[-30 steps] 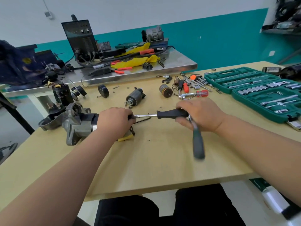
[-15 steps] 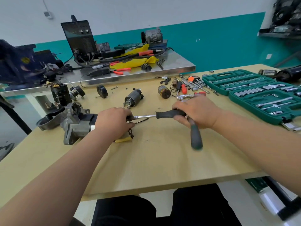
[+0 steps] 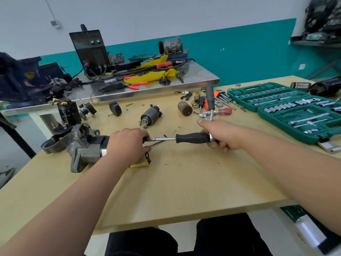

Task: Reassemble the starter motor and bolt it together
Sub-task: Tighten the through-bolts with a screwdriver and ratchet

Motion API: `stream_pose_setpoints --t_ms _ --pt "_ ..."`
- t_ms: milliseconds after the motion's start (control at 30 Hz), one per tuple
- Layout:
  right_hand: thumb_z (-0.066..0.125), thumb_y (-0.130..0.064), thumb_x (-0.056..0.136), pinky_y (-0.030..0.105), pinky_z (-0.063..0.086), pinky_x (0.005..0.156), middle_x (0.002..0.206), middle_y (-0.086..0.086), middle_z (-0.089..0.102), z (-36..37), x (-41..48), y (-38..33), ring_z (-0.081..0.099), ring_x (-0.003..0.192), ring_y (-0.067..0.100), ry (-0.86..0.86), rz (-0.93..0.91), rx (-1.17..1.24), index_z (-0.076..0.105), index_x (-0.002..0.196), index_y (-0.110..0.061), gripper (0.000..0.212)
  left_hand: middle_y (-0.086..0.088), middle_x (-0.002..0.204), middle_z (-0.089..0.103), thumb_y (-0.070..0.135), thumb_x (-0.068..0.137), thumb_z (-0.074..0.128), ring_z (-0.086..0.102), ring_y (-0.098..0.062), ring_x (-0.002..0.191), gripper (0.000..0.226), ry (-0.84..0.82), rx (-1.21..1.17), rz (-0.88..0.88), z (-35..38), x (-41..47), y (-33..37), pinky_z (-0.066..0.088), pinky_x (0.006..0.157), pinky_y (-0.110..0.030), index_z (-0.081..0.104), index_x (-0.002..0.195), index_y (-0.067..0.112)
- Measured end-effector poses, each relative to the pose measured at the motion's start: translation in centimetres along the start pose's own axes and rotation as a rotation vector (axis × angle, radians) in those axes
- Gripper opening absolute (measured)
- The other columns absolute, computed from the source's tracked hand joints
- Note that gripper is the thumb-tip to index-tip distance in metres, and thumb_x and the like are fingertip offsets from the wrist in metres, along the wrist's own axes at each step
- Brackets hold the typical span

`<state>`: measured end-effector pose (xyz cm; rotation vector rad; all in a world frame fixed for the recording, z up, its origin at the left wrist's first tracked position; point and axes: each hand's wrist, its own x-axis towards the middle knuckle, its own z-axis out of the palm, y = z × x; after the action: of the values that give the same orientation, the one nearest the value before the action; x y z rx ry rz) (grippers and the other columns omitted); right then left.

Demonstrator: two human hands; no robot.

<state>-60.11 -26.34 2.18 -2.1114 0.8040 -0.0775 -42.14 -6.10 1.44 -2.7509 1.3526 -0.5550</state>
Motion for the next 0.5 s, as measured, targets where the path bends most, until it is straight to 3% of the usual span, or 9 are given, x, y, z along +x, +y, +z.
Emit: stream_pose_setpoints --t_ms 33,133,167,233,300,333,367,467,500 --pt "0.023 -0.061 0.095 0.022 0.035 0.047 0.053 -0.003 0.052 -0.4 0.2 0.1 0.045 0.044 0.016 0.015 -0.073 -0.048 0.063 0.097 -0.023 0.055 0.016 0.089 0.061 0.051 0.086 0.063 0.056 -0.012 0.083 0.018 0.016 -0.002 0.002 0.1 -0.1 -0.1 0.039 0.057 -0.026 0.06 0.101 0.042" --pt "0.019 -0.061 0.091 0.027 0.044 0.054 0.074 -0.016 0.049 -1.7 -0.7 0.2 0.049 0.064 0.011 0.298 -0.627 -0.603 0.051 0.11 -0.033 0.046 0.017 0.082 0.059 0.052 0.086 0.063 0.053 -0.011 0.08 0.016 0.016 -0.036 -0.016 0.0 -0.1 -0.1 0.033 0.053 -0.025 0.059 0.098 0.042" --pt "0.019 -0.061 0.091 0.029 0.047 0.056 0.079 -0.016 0.049 -1.9 -0.7 0.2 0.047 0.067 0.011 0.308 -0.666 -0.65 0.047 0.117 -0.034 0.047 0.017 0.078 0.058 0.053 0.086 0.063 0.053 -0.01 0.078 0.016 0.002 -0.045 -0.031 -0.1 -0.1 0.0 0.032 0.052 -0.024 0.059 0.097 0.042" --pt "0.025 -0.059 0.094 0.03 0.05 0.064 0.088 -0.009 0.058 -1.3 -0.7 0.2 0.05 0.071 0.013 0.179 -0.404 -0.445 0.048 0.122 -0.033 0.044 0.016 0.076 0.057 0.054 0.086 0.062 0.052 -0.01 0.078 0.017 -0.021 -0.043 -0.038 -0.3 0.1 0.0 0.031 0.052 -0.025 0.061 0.097 0.041" --pt "0.03 -0.058 0.097 0.023 0.042 0.051 0.068 0.001 0.058 -0.7 0.2 0.0 0.045 0.051 0.014 -0.083 -0.063 0.04 0.059 0.113 -0.021 0.05 0.016 0.081 0.059 0.054 0.087 0.061 0.053 -0.011 0.08 0.019 -0.025 -0.019 -0.023 -0.3 0.0 0.1 0.032 0.053 -0.025 0.062 0.1 0.041" --pt "0.03 -0.059 0.097 0.02 0.037 0.045 0.058 0.001 0.053 -0.3 0.1 -0.3 0.039 0.042 0.013 -0.144 0.054 0.166 0.062 0.109 -0.016 0.055 0.016 0.086 0.06 0.053 0.087 0.062 0.054 -0.011 0.082 0.019 -0.009 -0.012 -0.015 -0.2 -0.2 0.1 0.031 0.053 -0.025 0.061 0.102 0.042" --pt "0.028 -0.059 0.097 0.021 0.038 0.044 0.057 0.001 0.053 -0.4 0.4 0.1 0.041 0.042 0.013 -0.101 0.027 0.127 0.063 0.108 -0.015 0.057 0.016 0.091 0.06 0.052 0.086 0.062 0.053 -0.011 0.083 0.02 0.015 -0.011 -0.005 -0.2 -0.3 0.1 0.031 0.054 -0.026 0.061 0.103 0.042" --pt "0.021 -0.061 0.094 0.032 0.053 0.061 0.089 -0.002 0.064 -0.9 -0.3 1.2 0.059 0.07 0.015 0.304 -0.442 -0.615 0.051 0.12 -0.025 0.054 0.016 0.092 0.058 0.048 0.086 0.063 0.052 -0.011 0.083 0.018 0.048 -0.045 -0.002 -0.1 -0.7 0.1 0.032 0.056 -0.027 0.06 0.102 0.04" --pt "0.021 -0.063 0.093 0.032 0.052 0.063 0.094 -0.004 0.063 -0.9 -0.4 1.5 0.057 0.073 0.015 0.302 -0.503 -0.697 0.046 0.125 -0.028 0.054 0.016 0.09 0.059 0.048 0.086 0.063 0.054 -0.011 0.083 0.017 0.035 -0.054 -0.016 -0.2 -0.6 0.1 0.034 0.058 -0.027 0.06 0.101 0.04"
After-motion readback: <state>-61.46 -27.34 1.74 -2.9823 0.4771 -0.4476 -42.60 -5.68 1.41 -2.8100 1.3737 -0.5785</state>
